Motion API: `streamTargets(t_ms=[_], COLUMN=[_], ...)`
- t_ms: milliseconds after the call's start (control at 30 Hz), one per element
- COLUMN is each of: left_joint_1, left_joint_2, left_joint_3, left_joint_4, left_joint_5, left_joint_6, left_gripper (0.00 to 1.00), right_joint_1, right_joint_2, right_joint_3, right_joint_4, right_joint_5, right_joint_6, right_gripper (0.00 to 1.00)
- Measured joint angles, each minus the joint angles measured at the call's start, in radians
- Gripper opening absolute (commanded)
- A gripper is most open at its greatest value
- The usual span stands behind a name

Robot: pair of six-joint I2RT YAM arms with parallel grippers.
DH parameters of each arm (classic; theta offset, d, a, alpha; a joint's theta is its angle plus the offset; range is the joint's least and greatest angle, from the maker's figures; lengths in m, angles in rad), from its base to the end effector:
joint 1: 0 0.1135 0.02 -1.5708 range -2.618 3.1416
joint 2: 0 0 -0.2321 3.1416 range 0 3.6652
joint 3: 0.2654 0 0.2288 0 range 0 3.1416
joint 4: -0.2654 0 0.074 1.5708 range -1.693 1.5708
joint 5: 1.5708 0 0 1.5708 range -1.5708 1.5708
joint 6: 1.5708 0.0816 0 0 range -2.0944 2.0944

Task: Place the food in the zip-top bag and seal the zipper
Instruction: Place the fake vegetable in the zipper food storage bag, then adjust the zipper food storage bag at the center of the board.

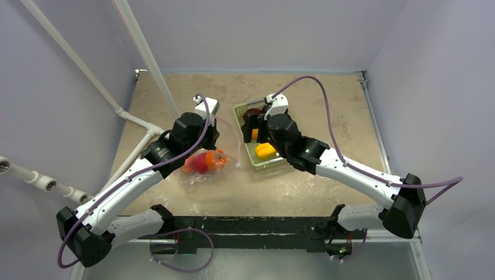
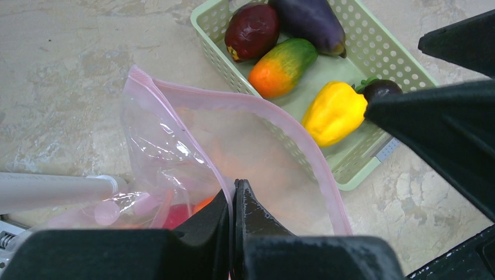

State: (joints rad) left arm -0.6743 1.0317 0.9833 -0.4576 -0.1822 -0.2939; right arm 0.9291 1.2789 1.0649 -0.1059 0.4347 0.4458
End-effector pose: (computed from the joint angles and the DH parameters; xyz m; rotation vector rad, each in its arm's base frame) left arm 0.2117 -0.1503 0.2872 0.2847 2.0733 -0.4040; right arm 0.2204 0.2375 0.3010 -0.1581 1.8887 0.5382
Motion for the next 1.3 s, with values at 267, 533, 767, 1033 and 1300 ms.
streamTargets(t_ms=[267, 533, 767, 1033, 1300], left_joint_1=[0.0, 0.0, 0.0, 0.0, 0.0], left_joint_2=[0.0, 0.0, -0.007, -0.016, -0.025], left_joint_3=[0.0, 0.0, 0.0, 0.0, 0.0], left_joint_4=[0.0, 0.0, 0.0, 0.0, -0.006], left_joint_5=[0.0, 0.0, 0.0, -0.001, -0.01], left_joint_6=[0.0, 0.0, 0.0, 0.0, 0.003], left_gripper=[0.0, 0.0, 0.0, 0.0, 0.0], right_joint_1=[-0.034, -0.038, -0.038, -0.038, -0.038], right_joint_2=[0.005, 0.005, 0.081, 0.211, 0.236], right_joint_3=[0.0, 0.0, 0.001, 0.015, 0.061], right_joint_4=[-0.068, -0.052, -0.008, 0.016, 0.019], right_joint_5=[-0.039, -0.233, -0.316, -0.357, -0.342], right_joint_6=[0.032, 0.04, 0.048, 0.052, 0.056], right_gripper=[0.83, 0.75, 0.63, 0.39, 0.0])
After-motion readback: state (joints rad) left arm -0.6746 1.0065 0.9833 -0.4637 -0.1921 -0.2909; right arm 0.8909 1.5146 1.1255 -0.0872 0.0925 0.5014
